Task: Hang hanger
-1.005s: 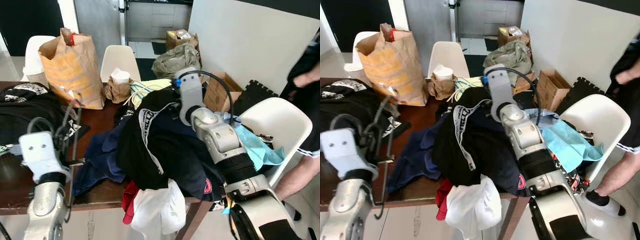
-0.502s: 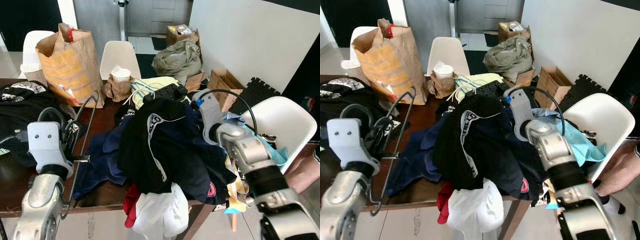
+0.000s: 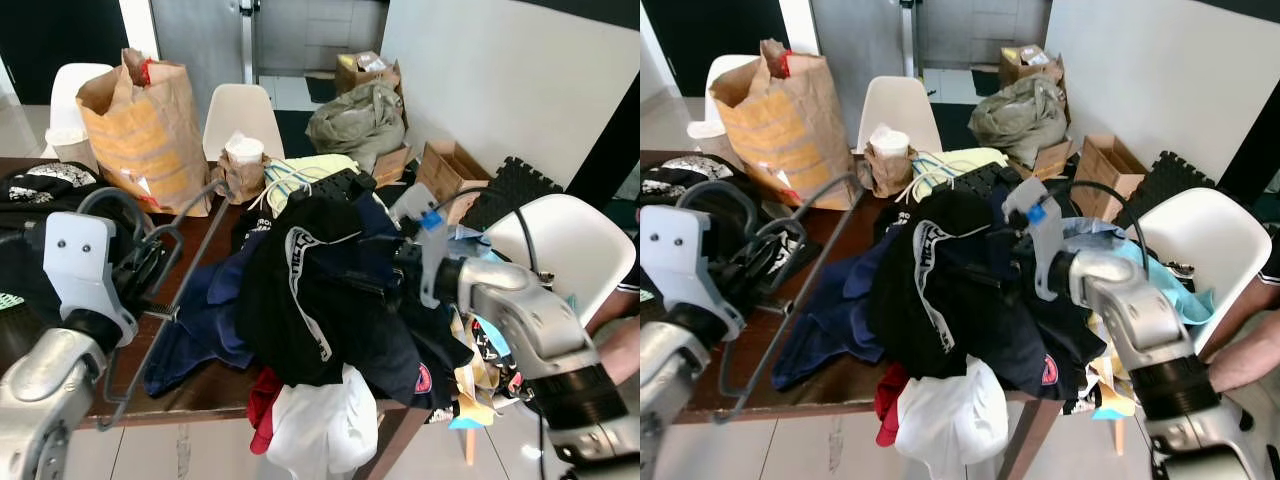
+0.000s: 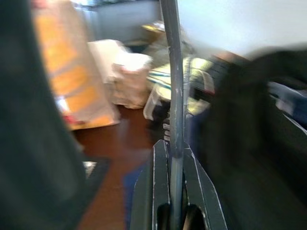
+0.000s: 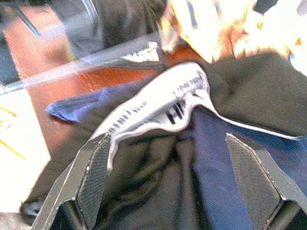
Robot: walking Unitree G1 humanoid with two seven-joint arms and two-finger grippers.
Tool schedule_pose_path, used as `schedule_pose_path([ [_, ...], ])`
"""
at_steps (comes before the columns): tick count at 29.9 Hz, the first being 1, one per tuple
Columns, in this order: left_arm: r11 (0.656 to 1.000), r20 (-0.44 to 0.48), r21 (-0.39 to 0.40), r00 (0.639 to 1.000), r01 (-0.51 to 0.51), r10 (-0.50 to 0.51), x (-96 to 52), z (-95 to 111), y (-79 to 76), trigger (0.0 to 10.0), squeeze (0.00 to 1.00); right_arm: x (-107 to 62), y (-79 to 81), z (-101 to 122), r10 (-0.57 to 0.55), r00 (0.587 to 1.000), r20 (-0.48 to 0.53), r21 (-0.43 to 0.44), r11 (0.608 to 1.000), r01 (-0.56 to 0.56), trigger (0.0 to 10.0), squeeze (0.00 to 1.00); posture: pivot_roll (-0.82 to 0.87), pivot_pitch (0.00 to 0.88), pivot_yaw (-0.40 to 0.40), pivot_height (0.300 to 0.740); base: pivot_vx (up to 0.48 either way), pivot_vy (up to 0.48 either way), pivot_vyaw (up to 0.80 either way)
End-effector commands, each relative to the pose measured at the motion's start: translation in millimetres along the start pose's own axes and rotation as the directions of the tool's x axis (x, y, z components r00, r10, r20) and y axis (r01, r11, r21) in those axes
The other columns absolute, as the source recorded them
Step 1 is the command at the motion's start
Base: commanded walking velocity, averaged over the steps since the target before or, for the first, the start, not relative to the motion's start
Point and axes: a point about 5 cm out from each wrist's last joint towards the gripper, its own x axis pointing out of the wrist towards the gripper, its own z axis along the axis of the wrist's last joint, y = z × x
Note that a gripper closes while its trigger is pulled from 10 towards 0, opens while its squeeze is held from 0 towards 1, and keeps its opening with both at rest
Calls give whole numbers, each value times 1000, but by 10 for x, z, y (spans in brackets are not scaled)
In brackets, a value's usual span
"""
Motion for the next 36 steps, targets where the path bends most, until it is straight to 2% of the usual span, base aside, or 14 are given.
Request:
schedule_pose_path([
  [1, 996, -31, 14, 995, 93, -92, -40, 13, -67, 10000, 0, -48, -8, 61, 18, 999, 39, -5, 1000, -18, 10000, 1000, 50, 0, -64, 740, 0, 0, 0],
  [2, 991, -48, 44, 991, 130, -128, -72, 36, -59, 10000, 0, -86, -18, 83, 26, 998, 57, -7, 1000, -26, 10000, 1000, 52, 0, -65, 740, 0, 0, 0],
  [9, 983, -63, 70, 984, 169, -165, -135, 126, 2, 10000, 0, -188, 9, 162, 73, 992, 106, -24, 997, -71, 10000, 1000, 51, 0, -64, 740, 0, 0, 0],
  [12, 939, -109, 79, 939, 335, -325, -254, 198, -151, 10000, 0, -218, 188, 265, 197, 962, 189, -45, 980, -192, 10000, 996, 49, 0, -61, 740, 0, 0, 0],
  [16, 923, -123, 85, 923, 376, -365, -285, 211, -196, 10000, 0, -216, 225, 268, 221, 955, 195, -51, 975, -216, 10000, 996, 49, 0, -61, 740, 0, 0, 0],
  [19, 897, -166, 110, 898, 427, -407, -368, 245, -203, 10000, 0, -195, 255, 249, 253, 948, 190, -60, 967, -246, 10000, 988, 58, 0, -62, 740, 0, 0, 0],
  [20, 892, -217, 141, 893, 429, -395, -444, 251, -139, 10000, 0, -182, 261, 242, 263, 946, 190, -62, 965, -256, 10000, 984, 62, 0, -64, 740, 0, 0, 0],
  [21, 892, -217, 141, 893, 429, -395, -444, 251, -139, 10000, 0, -182, 261, 242, 263, 946, 190, -62, 965, -256, 10000, 984, 62, 0, -64, 740, 0, 0, 0],
  [22, 889, -279, 185, 890, 418, -360, -544, 275, -32, 10000, 0, -170, 272, 233, 277, 941, 192, -61, 961, -271, 10000, 984, 64, 0, -65, 740, 0, 0, 0],
  [25, 891, -293, 198, 892, 408, -344, -569, 288, 9, 10000, 0, -167, 277, 232, 283, 940, 193, -60, 959, -276, 10000, 984, 68, 0, -66, 740, 0, 0, 0],
  [29, 903, -336, 260, 909, 341, -247, -662, 345, 210, 10000, 0, -163, 281, 224, 285, 939, 194, -56, 959, -279, 10000, 984, 70, 0, -65, 740, 0, 0, 0],
  [30, 903, -336, 260, 909, 341, -247, -662, 345, 210, 10000, 0, -163, 281, 224, 285, 939, 194, -56, 959, -279, 10000, 984, 70, 0, -65, 740, 0, 0, 0],
  [32, 906, -345, 289, 917, 309, -203, -758, 418, 320, 10000, 0, -162, 282, 212, 284, 939, 192, -53, 959, -279, 10000, 984, 71, 0, -66, 740, 0, 0, 0],
  [36, 902, -343, 281, 912, 329, -226, -803, 456, 305, 10000, 0, -165, 285, 209, 285, 939, 191, -52, 958, -281, 10000, 988, 71, 0, -66, 740, 0, 0, 0],
])
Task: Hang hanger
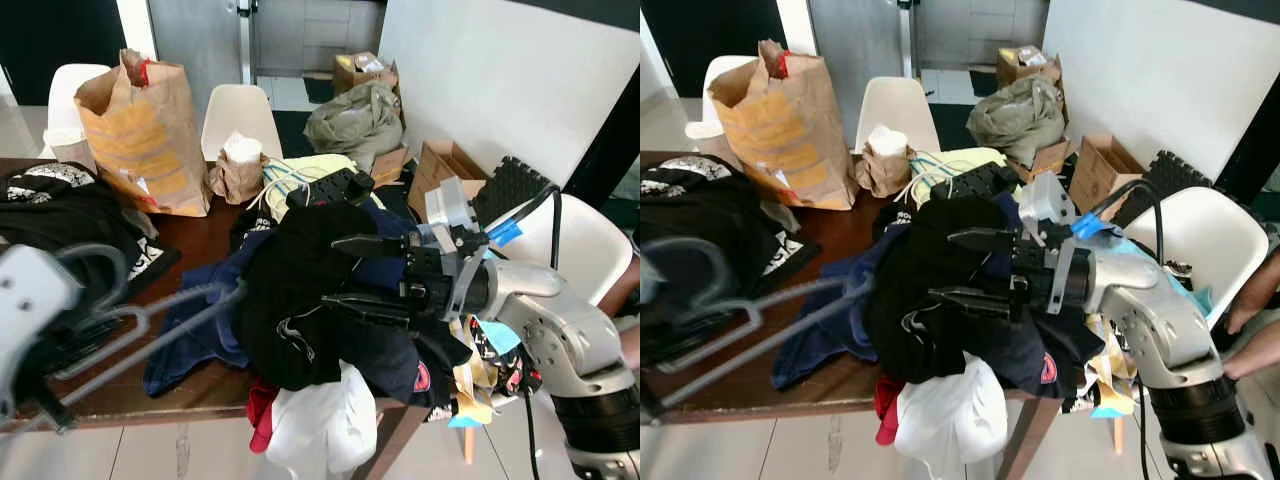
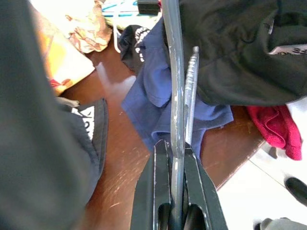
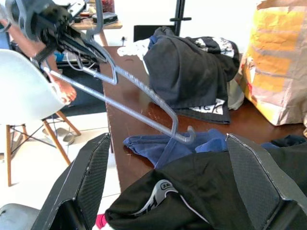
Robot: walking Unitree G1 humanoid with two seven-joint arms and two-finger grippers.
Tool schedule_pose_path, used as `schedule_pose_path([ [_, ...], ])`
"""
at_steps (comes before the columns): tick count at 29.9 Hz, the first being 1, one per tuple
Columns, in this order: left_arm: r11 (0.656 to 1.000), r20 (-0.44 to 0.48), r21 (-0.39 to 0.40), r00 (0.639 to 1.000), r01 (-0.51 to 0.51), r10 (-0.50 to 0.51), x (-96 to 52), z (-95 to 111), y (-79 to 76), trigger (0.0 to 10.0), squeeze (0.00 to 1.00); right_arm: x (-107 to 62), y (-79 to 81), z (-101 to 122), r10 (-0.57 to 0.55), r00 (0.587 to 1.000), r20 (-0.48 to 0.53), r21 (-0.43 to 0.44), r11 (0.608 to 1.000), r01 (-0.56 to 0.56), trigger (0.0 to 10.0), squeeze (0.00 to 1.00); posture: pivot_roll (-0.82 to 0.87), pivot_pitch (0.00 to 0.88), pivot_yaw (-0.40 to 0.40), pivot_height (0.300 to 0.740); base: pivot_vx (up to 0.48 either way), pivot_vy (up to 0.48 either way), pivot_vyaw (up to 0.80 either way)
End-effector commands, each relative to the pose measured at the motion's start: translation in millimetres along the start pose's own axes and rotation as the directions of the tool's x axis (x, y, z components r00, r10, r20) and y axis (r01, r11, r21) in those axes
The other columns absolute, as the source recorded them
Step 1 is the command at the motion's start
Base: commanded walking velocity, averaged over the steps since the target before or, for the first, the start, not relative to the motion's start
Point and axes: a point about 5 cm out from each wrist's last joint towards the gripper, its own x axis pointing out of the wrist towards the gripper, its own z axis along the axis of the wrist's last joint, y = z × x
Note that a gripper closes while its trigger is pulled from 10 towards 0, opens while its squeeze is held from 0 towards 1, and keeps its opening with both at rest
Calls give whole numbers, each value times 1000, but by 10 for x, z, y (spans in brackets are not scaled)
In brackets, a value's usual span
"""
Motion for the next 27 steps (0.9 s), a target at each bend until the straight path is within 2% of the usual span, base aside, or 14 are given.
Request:
schedule_pose_path([
  [1, 996, 4, 22, 997, 81, -82, -38, 69, -81, 10000, 0, -5, 14, -13, 8, 1000, 0, 2, 1000, -8, 10000, 984, 71, 0, -66, 740, 0, 0, 0],
  [3, 996, 4, 22, 997, 81, -82, -38, 69, -81, 10000, 0, -5, 14, -13, 8, 1000, 0, 2, 1000, -8, 10000, 984, 71, 0, -66, 740, 0, 0, 0],
  [4, 971, 63, 17, 969, 237, -238, -28, 160, -312, 10000, 0, -6, 23, -20, 14, 1000, -3, 5, 1000, -14, 10000, 988, 72, 0, -68, 740, 0, 0, 0],
  [6, 971, 63, 17, 969, 237, -238, -28, 160, -312, 10000, 0, -6, 23, -20, 14, 1000, -3, 5, 1000, -14, 10000, 988, 72, 0, -68, 740, 0, 0, 0],
  [9, 947, 113, 11, 940, 322, -321, 17, 215, -451, 10000, 0, -1, 31, -27, 22, 1000, -5, 6, 1000, -22, 10000, 984, 73, 0, -68, 740, 0, 0, 0],
  [22, 898, 209, -37, 882, 438, -422, 251, 220, -613, 10000, 0, 20, 72, -41, 44, 999, -4, 9, 999, -44, 10000, 984, 64, 0, -63, 740, 0, 0, 0],
  [27, 875, 233, -37, 856, 483, -462, 326, 248, -659, 10000, 0, 6, 88, -32, 53, 999, 0, 7, 999, -53, 10000, 984, 63, 0, -60, 740, -183, 0, 0],
])
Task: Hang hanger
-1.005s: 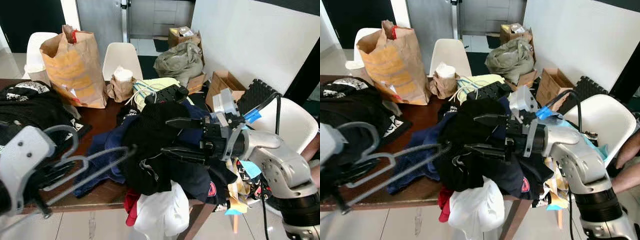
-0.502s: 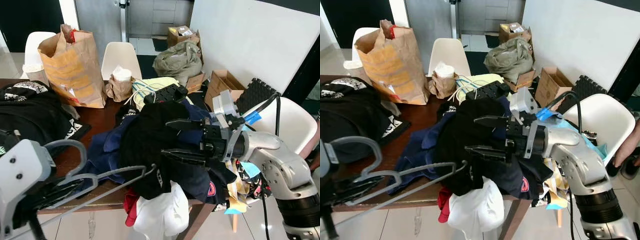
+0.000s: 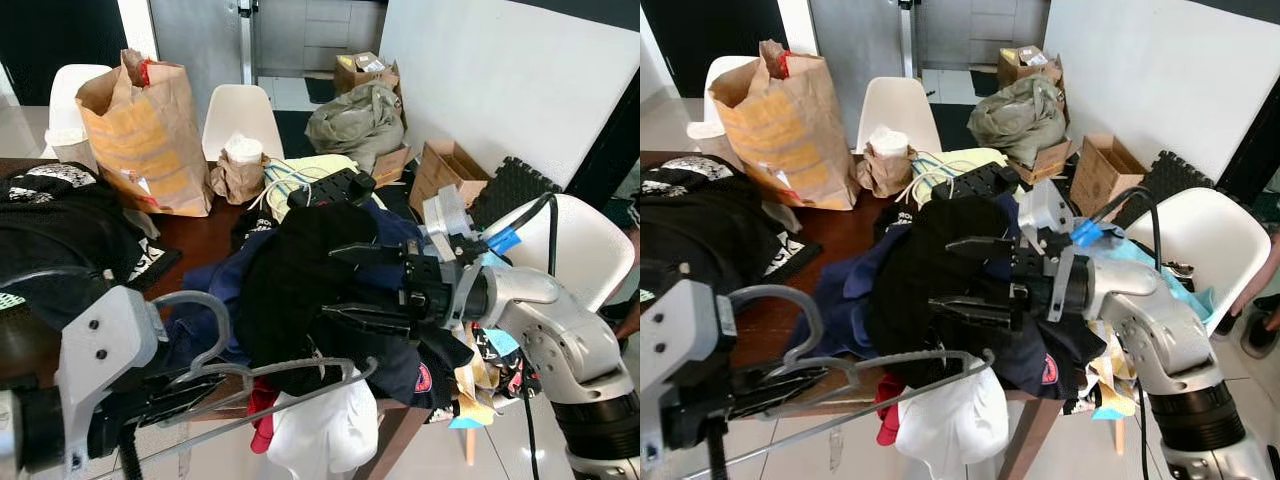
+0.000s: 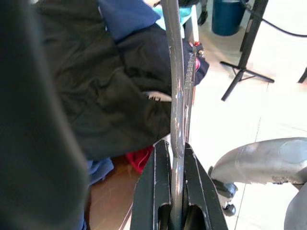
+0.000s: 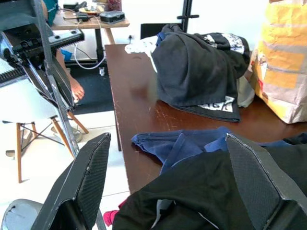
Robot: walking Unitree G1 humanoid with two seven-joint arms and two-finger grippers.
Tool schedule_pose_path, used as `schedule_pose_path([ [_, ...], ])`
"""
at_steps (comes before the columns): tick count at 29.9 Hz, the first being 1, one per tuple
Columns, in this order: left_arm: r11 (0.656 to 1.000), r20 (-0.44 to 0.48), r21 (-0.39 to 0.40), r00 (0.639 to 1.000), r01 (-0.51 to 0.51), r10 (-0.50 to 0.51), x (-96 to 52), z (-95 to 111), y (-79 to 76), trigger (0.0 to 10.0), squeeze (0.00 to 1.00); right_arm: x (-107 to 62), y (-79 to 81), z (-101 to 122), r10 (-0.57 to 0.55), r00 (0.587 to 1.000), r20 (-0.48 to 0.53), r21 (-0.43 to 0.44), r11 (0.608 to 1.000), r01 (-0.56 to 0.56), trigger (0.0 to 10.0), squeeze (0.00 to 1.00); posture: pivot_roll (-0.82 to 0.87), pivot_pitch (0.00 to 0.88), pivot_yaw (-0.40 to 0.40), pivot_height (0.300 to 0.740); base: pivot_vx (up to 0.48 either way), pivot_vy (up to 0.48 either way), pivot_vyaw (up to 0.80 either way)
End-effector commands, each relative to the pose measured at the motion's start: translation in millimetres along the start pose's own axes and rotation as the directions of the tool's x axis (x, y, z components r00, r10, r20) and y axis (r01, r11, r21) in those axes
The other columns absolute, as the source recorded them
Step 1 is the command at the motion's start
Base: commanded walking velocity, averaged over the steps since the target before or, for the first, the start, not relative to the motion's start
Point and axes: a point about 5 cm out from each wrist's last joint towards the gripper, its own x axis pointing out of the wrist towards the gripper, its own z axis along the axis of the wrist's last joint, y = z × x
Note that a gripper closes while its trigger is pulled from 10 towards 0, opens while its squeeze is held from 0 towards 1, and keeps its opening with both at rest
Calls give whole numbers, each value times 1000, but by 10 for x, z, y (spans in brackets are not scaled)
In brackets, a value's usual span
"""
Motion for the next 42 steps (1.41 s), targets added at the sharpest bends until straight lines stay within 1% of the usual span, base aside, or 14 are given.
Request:
schedule_pose_path([
  [1, 1000, 6, -8, 1000, 24, -24, 45, -16, 1, 10000, 0, 2, 37, 29, 23, 1000, 7, -11, 1000, -23, 10000, 984, 63, 0, -59, 740, -390, 0, 0],
  [9, 1000, -5, 5, 1000, 8, -8, 125, -52, 78, 10000, 0, -8, 41, 36, 28, 1000, 9, -19, 999, -28, 10000, 980, 65, 0, -56, 740, -400, 0, 0],
  [14, 1000, 34, -2, 999, 2, -1, 232, -39, 128, 10000, 0, 57, 103, -43, 55, 998, -23, -15, 998, -56, 10000, 965, 65, 0, -52, 740, -469, 0, 0],
  [23, 1000, 32, 5, 999, -3, 3, 278, -53, 163, 10000, 0, 70, 104, -93, 50, 997, -64, -19, 998, -52, 10000, 929, 59, 0, -44, 740, -448, 0, 0],
  [27, 998, 29, 17, 998, -58, 57, 297, -90, 249, 10000, 0, 81, 121, -139, 52, 994, -91, -19, 998, -54, 10000, 890, 55, 0, -44, 740, 0, 0, 0],
  [29, 981, 8, 64, 983, -182, 182, 286, -203, 423, 10000, 0, 76, 104, -172, 36, 990, -134, -35, 999, -41, 10000, 867, 58, 0, -48, 740, 0, 0, 0],
  [30, 981, 8, 64, 983, -182, 182, 286, -203, 423, 10000, 0, 76, 104, -172, 36, 990, -134, -35, 999, -41, 10000, 867, 58, 0, -48, 740, 0, 0, 0],
  [31, 970, -3, 87, 974, -226, 227, 275, -257, 487, 10000, 0, 69, 40, -220, -15, 982, -187, -72, 997, 1, 10000, 847, 58, 0, -48, 740, 0, 0, 0],
  [36, 949, -7, 126, 956, -290, 294, 252, -320, 588, 10000, 0, 27, -146, -286, -139, 955, -263, -142, 984, 104, 10000, 808, 63, 0, -52, 740, 0, 0, 0],
  [37, 946, -5, 133, 955, -295, 298, 250, -320, 598, 10000, 0, 17, -169, -277, -151, 953, -262, -149, 982, 115, 10000, 729, 63, 0, -52, 740, 0, 0, 0],
  [39, 946, -5, 133, 955, -295, 298, 250, -320, 598, 10000, 0, 17, -169, -277, -151, 953, -262, -149, 982, 115, 10000, 729, 63, 0, -52, 740, 0, 0, 0],
  [40, 947, -4, 138, 956, -290, 293, 252, -320, 598, 10000, 0, 10, -179, -249, -153, 955, -255, -156, 981, 115, 10000, 592, 61, 0, -49, 740, 0, 0, 0],
  [41, 947, -4, 138, 956, -290, 293, 252, -320, 598, 10000, 0, 10, -179, -249, -153, 955, -255, -156, 981, 115, 10000, 592, 61, 0, -49, 740, 0, 0, 0],
  [42, 952, -5, 143, 961, -272, 275, 263, -324, 584, 10000, 0, 23, -159, -214, -133, 961, -244, -160, 983, 95, 10000, 114, 60, 0, -48, 740, 0, 0, 0],
])
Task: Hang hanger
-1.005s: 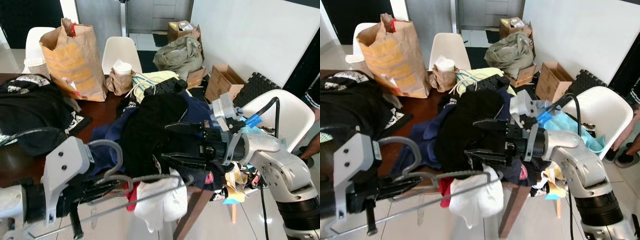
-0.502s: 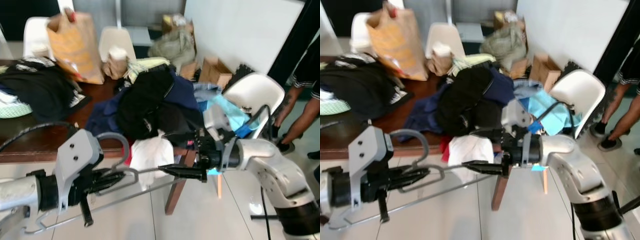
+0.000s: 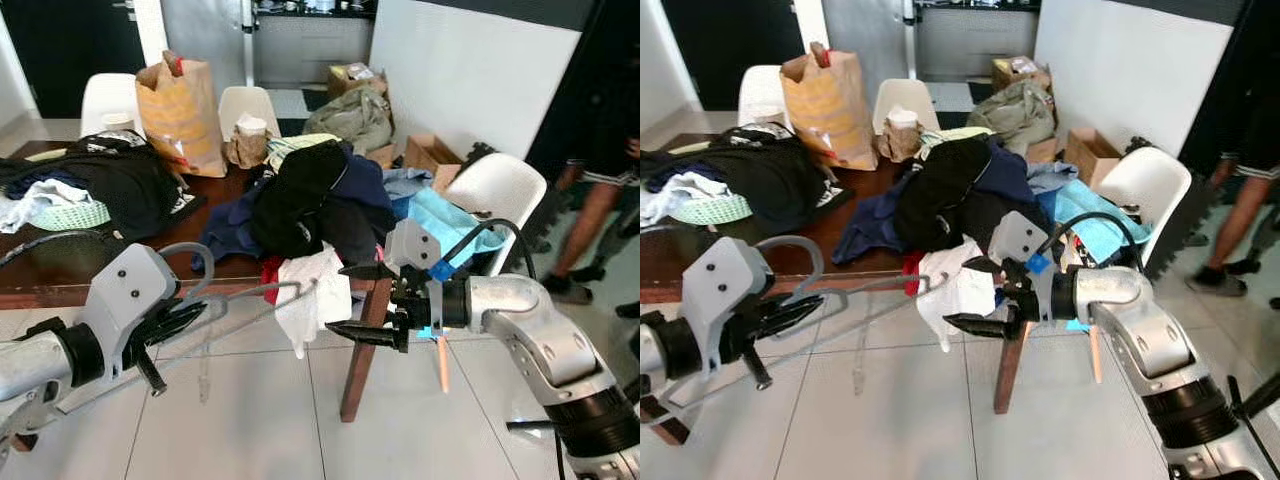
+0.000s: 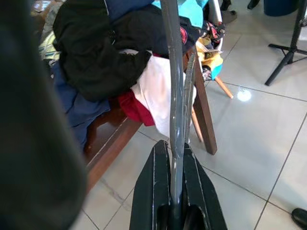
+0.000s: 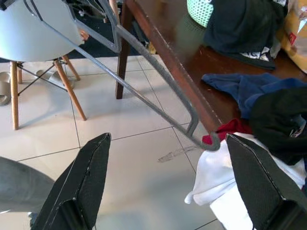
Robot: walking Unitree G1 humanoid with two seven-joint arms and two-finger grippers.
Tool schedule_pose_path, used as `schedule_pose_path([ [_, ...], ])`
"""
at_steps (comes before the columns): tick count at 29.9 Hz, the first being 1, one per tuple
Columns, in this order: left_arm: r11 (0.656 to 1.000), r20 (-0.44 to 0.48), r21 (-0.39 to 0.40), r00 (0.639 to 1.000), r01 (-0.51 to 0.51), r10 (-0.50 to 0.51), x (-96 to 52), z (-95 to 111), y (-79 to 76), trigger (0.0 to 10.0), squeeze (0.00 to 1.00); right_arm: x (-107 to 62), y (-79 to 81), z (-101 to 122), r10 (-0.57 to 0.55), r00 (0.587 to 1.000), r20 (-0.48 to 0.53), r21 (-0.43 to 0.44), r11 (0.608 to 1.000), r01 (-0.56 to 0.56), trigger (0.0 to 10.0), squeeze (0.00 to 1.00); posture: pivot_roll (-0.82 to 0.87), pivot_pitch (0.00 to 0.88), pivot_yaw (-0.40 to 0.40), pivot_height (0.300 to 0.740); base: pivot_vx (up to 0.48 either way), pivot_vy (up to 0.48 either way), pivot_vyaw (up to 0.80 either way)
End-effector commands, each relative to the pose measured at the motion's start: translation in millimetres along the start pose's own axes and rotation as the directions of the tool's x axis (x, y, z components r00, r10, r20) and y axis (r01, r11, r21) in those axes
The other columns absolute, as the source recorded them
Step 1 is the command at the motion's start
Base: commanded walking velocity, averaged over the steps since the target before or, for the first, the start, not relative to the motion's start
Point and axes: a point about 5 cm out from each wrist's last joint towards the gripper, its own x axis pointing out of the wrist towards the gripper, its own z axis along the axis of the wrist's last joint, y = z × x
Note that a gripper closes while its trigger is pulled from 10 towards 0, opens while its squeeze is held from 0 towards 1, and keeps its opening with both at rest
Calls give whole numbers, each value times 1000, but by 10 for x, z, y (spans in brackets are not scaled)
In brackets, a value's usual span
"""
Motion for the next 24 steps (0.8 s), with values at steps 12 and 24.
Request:
schedule_pose_path([
  [12, 992, 72, 46, 990, 115, -118, 169, 12, -122, 10000, 0, 257, 283, 177, 175, 980, 90, -66, 983, -170, 10000, 0, 53, 0, -46, 740, 0, 0, 0],
  [24, 970, 144, 65, 960, 232, -240, 331, 116, -263, 10000, 0, 700, 350, 69, 97, 995, -7, -69, 993, -97, 10000, 0, 49, 0, -47, 740, 0, 0, 0],
])
